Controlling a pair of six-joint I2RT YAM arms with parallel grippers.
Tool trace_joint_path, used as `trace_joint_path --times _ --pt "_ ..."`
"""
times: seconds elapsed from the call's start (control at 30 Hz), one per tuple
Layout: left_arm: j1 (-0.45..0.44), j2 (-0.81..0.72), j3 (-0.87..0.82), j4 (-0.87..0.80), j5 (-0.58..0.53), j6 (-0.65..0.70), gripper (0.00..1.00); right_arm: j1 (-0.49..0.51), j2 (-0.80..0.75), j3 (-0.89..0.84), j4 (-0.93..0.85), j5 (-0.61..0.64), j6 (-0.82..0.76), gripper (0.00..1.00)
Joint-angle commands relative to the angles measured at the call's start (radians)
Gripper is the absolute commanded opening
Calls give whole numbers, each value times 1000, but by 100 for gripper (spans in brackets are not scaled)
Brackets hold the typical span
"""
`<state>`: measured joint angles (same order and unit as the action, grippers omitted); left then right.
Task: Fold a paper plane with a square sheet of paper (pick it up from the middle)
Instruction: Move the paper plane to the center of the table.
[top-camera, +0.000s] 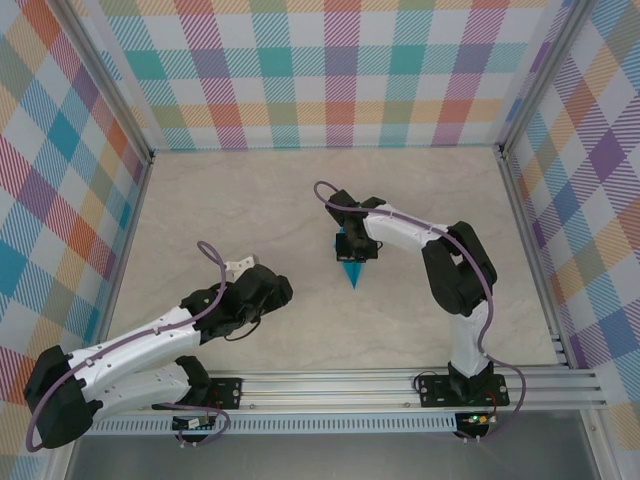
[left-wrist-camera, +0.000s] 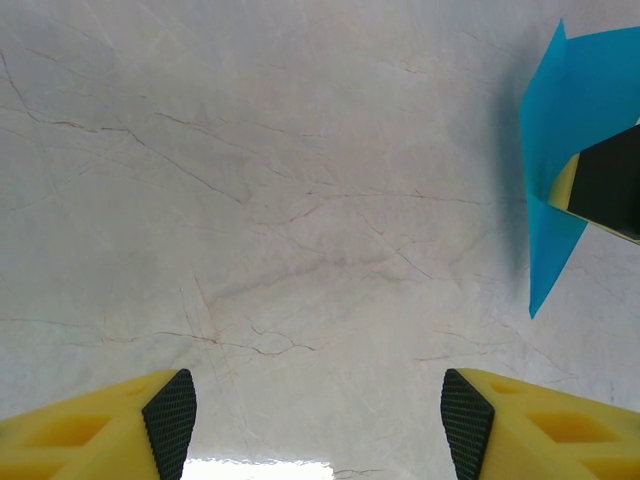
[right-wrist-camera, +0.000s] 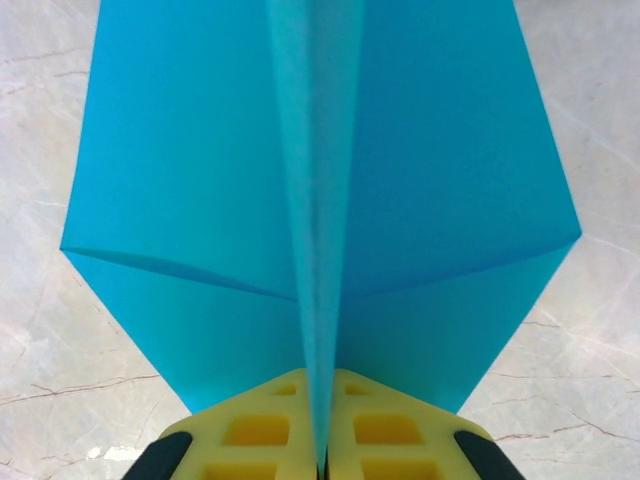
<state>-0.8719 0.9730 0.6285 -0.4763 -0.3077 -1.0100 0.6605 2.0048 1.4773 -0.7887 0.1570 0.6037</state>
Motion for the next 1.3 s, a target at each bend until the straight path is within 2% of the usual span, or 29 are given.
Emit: trace_joint_path --times 0.0,0.33,0.8,0.93,1.2,1.27 --pt "11 -5 -16 3 2 -7 69 -6 32 38 -35 -19 -19 8" --pt "13 24 -10 22 23 -1 70 -12 85 28 -27 -32 -13 14" --pt "16 25 -11 15 33 -1 70 -15 118 10 -9 -77 8 15" --pt "15 22 -6 15 35 13 72 -16 48 37 -38 -65 2 20" --pt "15 15 4 -9 14 37 76 -18 -192 0 -41 -55 -24 42" --pt "15 16 3 -10 10 39 76 -18 -265 -25 -33 -42 -27 44"
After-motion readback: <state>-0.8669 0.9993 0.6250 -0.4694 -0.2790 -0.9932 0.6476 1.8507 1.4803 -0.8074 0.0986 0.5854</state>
